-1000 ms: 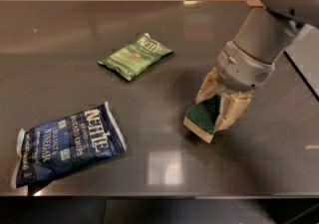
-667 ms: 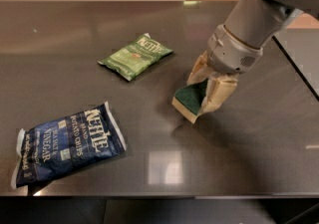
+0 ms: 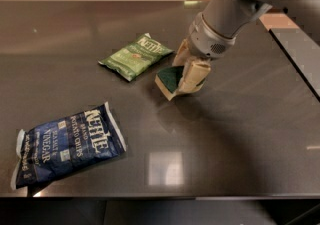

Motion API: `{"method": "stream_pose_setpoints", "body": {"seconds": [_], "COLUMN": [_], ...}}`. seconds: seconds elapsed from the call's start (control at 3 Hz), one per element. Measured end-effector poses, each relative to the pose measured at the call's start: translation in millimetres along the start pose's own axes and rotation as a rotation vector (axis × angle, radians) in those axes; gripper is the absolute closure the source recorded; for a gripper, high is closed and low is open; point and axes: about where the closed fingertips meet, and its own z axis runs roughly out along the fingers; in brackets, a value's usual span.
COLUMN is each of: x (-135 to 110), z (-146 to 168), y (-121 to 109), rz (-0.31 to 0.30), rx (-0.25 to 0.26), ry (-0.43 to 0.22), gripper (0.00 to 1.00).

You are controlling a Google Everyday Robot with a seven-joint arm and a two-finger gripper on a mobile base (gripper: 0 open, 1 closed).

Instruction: Move sponge near green jalapeno chip bag

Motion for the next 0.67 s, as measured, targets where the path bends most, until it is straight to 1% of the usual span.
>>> {"method": "stream_pose_setpoints", "body": {"seconds": [0.33, 0.67], "x": [1, -3], "z": [22, 38], "y": [-30, -54], "rz": [0.034, 0.057], "rx": [0.051, 0.088], "ry": [0.017, 0.021], "gripper": [1.00, 1.00]}}
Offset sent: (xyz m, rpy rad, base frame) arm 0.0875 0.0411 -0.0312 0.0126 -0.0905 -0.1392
